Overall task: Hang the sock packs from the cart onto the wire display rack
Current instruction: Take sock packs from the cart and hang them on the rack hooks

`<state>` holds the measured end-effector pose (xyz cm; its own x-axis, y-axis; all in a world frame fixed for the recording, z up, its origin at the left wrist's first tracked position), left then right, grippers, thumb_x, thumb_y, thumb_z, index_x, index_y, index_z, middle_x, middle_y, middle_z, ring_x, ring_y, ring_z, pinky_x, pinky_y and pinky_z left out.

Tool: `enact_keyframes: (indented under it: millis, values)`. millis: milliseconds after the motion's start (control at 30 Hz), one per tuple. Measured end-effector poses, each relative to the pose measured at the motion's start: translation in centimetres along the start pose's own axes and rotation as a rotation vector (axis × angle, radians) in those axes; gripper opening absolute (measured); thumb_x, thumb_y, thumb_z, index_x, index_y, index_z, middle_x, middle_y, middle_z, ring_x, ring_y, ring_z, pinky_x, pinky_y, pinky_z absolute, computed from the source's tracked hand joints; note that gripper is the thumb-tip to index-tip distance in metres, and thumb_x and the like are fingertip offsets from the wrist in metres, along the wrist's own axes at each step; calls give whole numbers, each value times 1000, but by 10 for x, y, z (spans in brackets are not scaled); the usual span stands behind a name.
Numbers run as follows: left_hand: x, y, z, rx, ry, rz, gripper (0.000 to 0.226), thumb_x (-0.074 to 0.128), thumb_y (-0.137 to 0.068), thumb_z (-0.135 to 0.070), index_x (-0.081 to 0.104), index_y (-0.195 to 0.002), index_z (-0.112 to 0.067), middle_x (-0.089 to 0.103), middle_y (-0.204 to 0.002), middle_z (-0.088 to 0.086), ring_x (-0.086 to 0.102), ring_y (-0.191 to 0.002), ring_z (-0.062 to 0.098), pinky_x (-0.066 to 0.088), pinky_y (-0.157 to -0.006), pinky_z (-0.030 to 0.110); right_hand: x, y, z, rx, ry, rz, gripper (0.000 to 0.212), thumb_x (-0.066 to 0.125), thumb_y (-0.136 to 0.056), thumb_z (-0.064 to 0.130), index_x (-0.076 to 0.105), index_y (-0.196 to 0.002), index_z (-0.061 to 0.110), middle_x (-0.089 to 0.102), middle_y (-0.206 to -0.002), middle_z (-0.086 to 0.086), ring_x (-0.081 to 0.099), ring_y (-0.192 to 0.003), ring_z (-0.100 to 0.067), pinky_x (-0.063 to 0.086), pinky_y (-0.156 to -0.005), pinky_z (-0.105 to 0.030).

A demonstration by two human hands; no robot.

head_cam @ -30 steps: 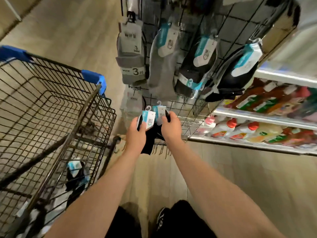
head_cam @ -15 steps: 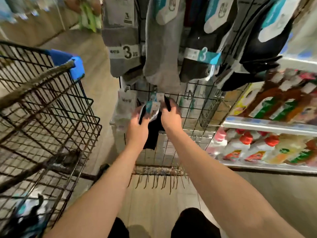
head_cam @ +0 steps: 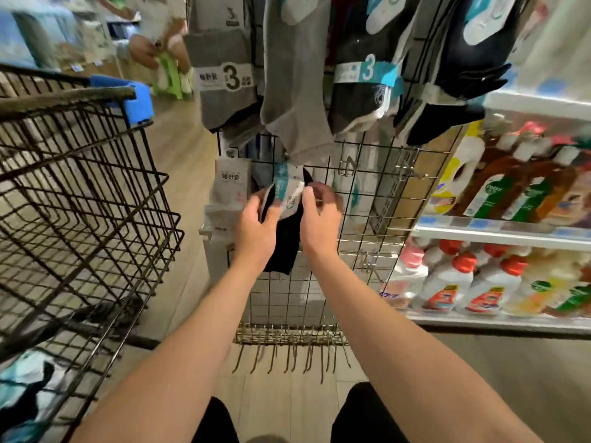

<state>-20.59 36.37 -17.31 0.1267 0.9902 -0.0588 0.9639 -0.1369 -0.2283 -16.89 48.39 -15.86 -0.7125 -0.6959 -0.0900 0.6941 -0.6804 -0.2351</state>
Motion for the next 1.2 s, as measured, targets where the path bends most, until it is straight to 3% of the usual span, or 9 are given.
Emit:
enact_keyframes:
  millis: [100,200,333,533,633,733,967,1133,1200]
  values:
    - [7,3,-3,24,17,9,19,56,-101,-29,56,-118,-37,65,-109,-22,57,-103,-13,45,-89,17,1,15,-4,-28,5,134,29,56,-100,33,64,-126,22,70,-111,6,65,-103,-9,50,-81,-18]
    - [12,0,-8,16,21,15,18,56,-101,-30,57,-117,-37,65,-108,-23,58,-99,-15,43,-86,13,2,14,0,-40,17,113,29,55,-102,32,60,-129,25,69,-106,12,64,-100,-1,48,-77,-11]
    - [13,-10,-14,34,0,-65,24,59,-98,-35,54,-120,-42,63,-119,-15,58,-110,4,45,-95,25,9,4,11,-17,16,77,33,51,-103,31,58,-133,21,72,-105,2,67,-97,-13,55,-84,-29]
    - [9,-18,-21,46,15,-95,23,61,-98,-26,55,-111,-44,65,-109,-15,58,-104,5,45,-93,26,18,-8,17,27,147,124,47,48,-103,38,46,-147,23,59,-133,-9,56,-122,-27,47,-103,-42]
    - [10,-24,-20,35,-13,-94,22,60,-97,-22,60,-111,-39,64,-99,-17,59,-94,5,46,-88,29,21,-14,15,43,200,126,48,49,-103,38,46,-148,23,53,-143,-11,50,-130,-28,43,-107,-39]
    - [11,-28,-14,-27,-61,-76,26,60,-98,-21,63,-122,-30,63,-102,-14,60,-101,14,46,-91,31,22,-15,10,8,188,73,43,54,-100,33,57,-139,19,60,-136,-9,55,-125,-27,46,-103,-36]
    - [12,-36,-10,-75,-135,-40,23,60,-97,-24,65,-119,-24,70,-105,-5,65,-99,22,54,-92,42,17,-17,3,11,119,1,39,57,-99,28,61,-137,17,64,-134,-4,59,-122,-23,49,-103,-39]
    - [10,-30,-17,-160,-219,-30,29,57,-99,-22,62,-128,-23,70,-116,1,63,-104,20,51,-92,35,14,-15,3,144,241,60,40,56,-98,30,59,-138,25,64,-125,-11,60,-114,-29,52,-98,-43]
    - [6,-19,-25,-222,-201,-11,34,56,-99,-19,58,-132,-26,67,-121,-2,60,-107,16,48,-91,31,6,-4,13,251,308,62,41,53,-100,28,56,-140,20,57,-126,-13,54,-114,-27,47,-101,-37]
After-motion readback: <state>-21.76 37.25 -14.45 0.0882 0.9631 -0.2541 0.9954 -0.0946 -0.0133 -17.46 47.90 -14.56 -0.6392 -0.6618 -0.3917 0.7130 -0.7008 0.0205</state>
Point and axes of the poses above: each hand's wrist, its own y-axis away from the middle knuckle, its own x-axis out of the palm, z = x × y, the point moved 4 cm from there along -y, towards the middle knuckle
